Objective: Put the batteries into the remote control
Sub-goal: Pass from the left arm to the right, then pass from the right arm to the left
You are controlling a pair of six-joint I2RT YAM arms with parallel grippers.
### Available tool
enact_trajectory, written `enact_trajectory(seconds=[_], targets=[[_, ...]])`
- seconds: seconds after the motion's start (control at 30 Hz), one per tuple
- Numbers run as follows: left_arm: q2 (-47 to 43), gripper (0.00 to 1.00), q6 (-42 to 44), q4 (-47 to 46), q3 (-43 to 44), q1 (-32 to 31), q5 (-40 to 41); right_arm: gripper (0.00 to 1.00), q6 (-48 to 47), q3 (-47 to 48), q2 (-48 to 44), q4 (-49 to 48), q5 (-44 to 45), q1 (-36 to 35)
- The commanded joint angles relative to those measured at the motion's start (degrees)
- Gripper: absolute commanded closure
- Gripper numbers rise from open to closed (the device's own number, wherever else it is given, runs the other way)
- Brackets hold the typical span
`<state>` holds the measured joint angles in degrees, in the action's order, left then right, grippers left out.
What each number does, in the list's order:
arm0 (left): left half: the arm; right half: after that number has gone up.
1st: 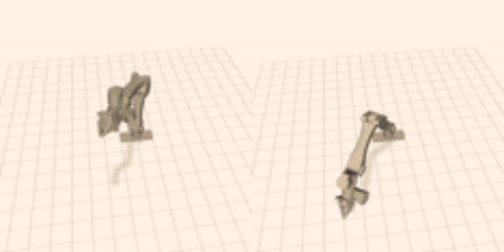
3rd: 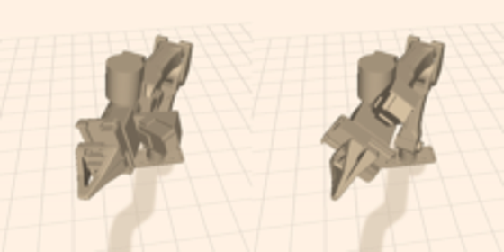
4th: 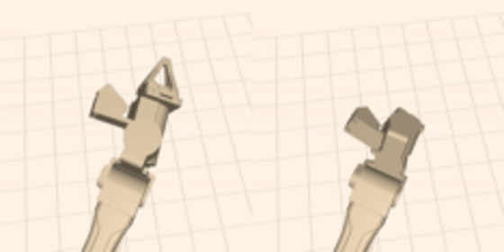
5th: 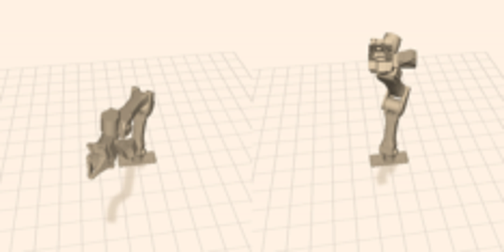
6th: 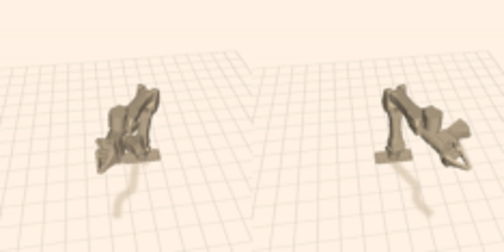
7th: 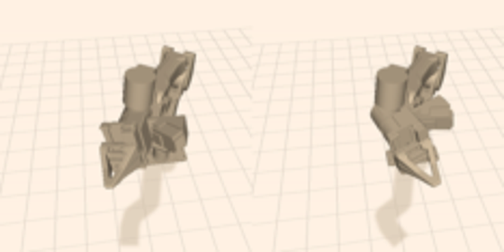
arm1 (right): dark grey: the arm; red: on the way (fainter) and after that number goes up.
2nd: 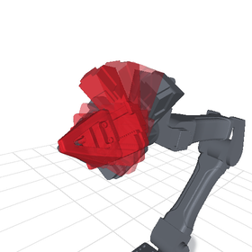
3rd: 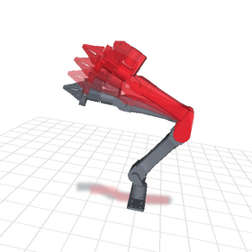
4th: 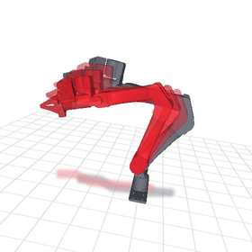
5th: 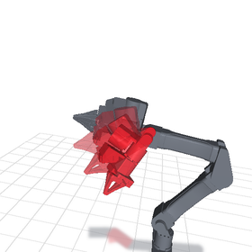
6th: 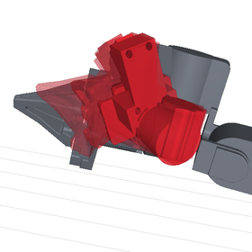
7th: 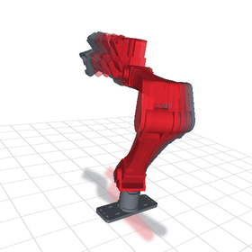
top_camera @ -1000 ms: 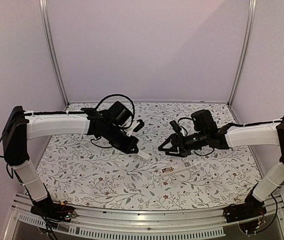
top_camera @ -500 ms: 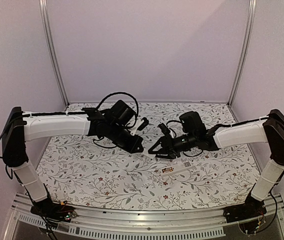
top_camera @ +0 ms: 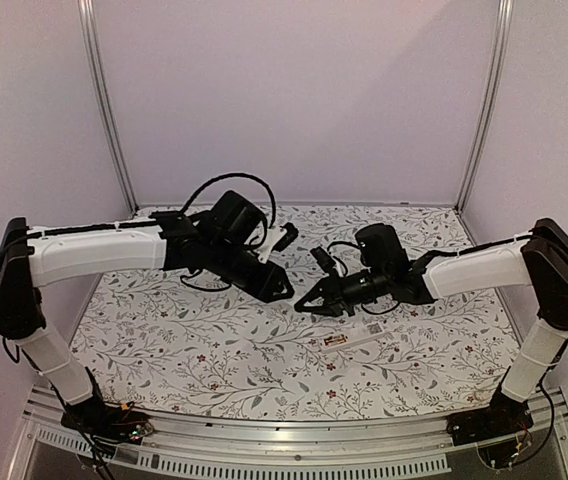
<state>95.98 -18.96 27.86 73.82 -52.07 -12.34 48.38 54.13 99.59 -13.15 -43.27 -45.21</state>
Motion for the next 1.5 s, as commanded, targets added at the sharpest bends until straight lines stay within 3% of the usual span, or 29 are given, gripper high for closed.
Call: enact_trajectory(seconds=[0.0,0.07,0.23,0.47,0.57,0.67,0.8,0.93,1.0,1.2,1.47], targets=[[-6.57,0.47,1.6,0.27,-1.27,0.32,-1.57,1.0,-7.06,-0.91,-4.22,4.41,0.52,-0.05],[-9.29,0.32,1.99,0.57,-2.29,1.53,-4.09,1.0,-12.02,-0.84,-6.96,9.43,2.37,-0.13],[-17.09,0.18,0.64,-4.59,-8.01,4.71,-12.01,0.97,-32.36,0.37,-15.91,24.96,16.43,-1.15],[-18.28,0.21,-5.75,-7.56,-8.09,5.93,-24.14,0.96,-54.9,-2.15,-29.11,29.96,41.04,-11.16],[-17.13,0.26,-7.71,-8.59,-7.8,5.93,-31.34,0.97,-60.91,-4.37,-33.8,27.58,48.75,-15.72],[-16.19,0.3,-8.76,-8.0,-7.43,5.87,-33.51,1.0,-64.41,-4.72,-36.47,27.08,53.78,-19.89],[-17.38,0.33,-4.93,-10.58,-9.84,5.53,-33.05,1.0,-64.75,-3.67,-36.65,28.75,52.07,-20.27],[-20.31,0.22,-4.47,-23.85,-16.78,4.16,-32.13,1.0,-62.66,-0.69,-37.76,30.3,41.59,-21.35],[-19.94,0.17,-4.6,-26.37,-17.98,3.58,-35.6,1.0,-64.45,0.64,-39.44,31.99,40.25,-24.03],[-14.13,0.13,-2.24,-20.82,-11.26,-1.92,-45.98,1.0,-68.17,6.78,-39.85,38.59,36.8,-28.64],[-11.55,0.15,-7.07,-24.33,-5.81,-7.03,-54.1,1.0,-69.36,10.35,-38.93,40.85,36.36,-31.61]])
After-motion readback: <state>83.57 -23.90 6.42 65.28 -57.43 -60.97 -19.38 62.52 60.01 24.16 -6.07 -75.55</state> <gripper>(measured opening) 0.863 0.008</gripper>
